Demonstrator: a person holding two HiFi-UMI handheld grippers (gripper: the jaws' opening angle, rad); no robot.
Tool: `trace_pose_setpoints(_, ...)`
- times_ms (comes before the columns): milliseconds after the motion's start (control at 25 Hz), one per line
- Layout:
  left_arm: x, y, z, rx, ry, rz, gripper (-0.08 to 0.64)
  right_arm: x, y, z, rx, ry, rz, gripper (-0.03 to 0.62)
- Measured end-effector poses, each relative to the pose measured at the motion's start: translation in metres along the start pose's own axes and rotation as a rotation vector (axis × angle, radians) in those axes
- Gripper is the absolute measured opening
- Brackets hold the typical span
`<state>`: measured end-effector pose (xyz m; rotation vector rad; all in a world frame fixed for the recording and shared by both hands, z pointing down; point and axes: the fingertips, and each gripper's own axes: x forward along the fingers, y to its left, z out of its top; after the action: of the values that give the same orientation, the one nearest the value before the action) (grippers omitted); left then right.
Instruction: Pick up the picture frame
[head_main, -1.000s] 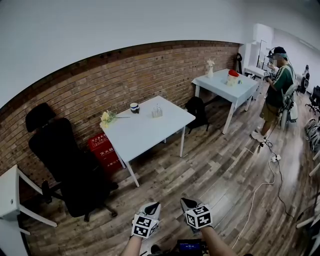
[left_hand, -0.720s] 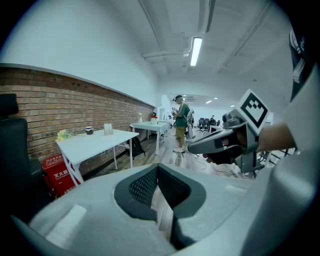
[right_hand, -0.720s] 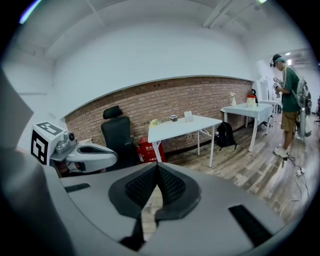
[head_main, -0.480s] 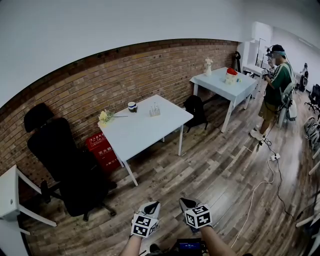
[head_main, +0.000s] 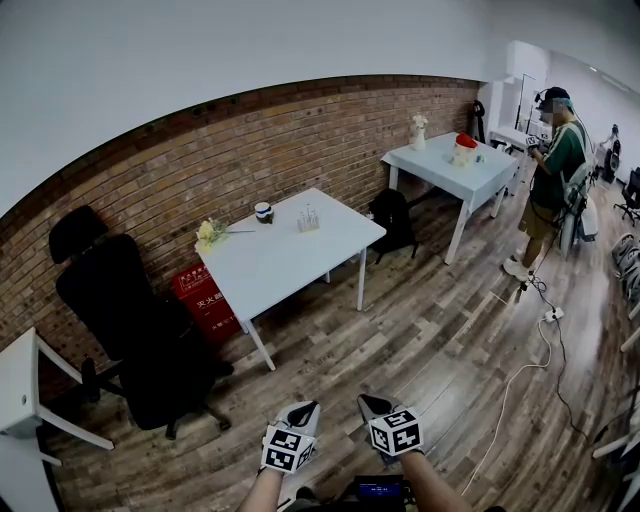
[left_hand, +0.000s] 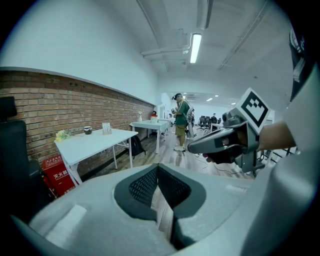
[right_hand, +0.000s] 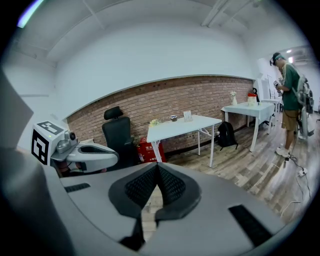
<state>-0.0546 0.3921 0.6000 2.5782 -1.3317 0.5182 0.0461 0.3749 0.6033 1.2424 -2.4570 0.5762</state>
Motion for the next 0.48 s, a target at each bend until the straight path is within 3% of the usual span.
trace_pose_setpoints(480,0.016,-0.023,0.000,-0.010,0.011,0.033,0.012,-0.016,-0.033,-0.010,0.017,-0.001,0.007,0.008)
